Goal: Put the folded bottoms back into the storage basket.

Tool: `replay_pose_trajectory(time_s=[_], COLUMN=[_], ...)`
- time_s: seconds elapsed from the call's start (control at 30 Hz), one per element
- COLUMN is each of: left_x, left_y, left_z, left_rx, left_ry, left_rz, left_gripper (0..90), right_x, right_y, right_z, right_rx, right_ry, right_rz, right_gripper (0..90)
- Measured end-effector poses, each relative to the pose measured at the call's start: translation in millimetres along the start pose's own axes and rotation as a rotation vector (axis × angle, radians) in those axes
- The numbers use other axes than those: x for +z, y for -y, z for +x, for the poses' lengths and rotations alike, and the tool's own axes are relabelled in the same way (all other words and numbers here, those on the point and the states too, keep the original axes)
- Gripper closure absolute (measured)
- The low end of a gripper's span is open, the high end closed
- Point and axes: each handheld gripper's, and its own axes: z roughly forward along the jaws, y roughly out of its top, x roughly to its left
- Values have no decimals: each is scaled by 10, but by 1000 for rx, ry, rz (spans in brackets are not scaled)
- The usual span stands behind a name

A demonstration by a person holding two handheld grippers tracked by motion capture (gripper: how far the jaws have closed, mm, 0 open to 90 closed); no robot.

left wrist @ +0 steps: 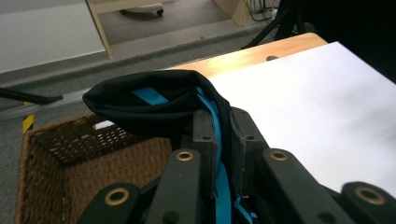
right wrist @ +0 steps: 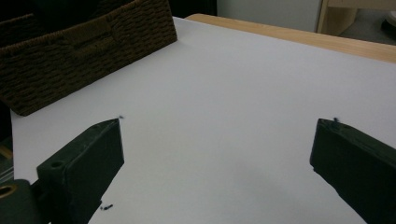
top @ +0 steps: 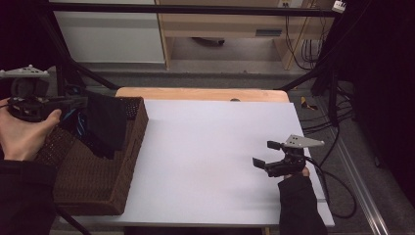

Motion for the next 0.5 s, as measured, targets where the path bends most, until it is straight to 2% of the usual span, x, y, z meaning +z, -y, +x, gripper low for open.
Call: replay_pose_trajectory(time_s=[0.5], left_x=[163], left_y=[229], left_z=[154], left_rx=[6], left_ry=[-26], left_rz=[61], left_gripper=[820], right_x=[7], right_y=[4], right_z=[-1], right_rx=[-3], right_ry=[2], right_rz=[6], right_gripper=[30])
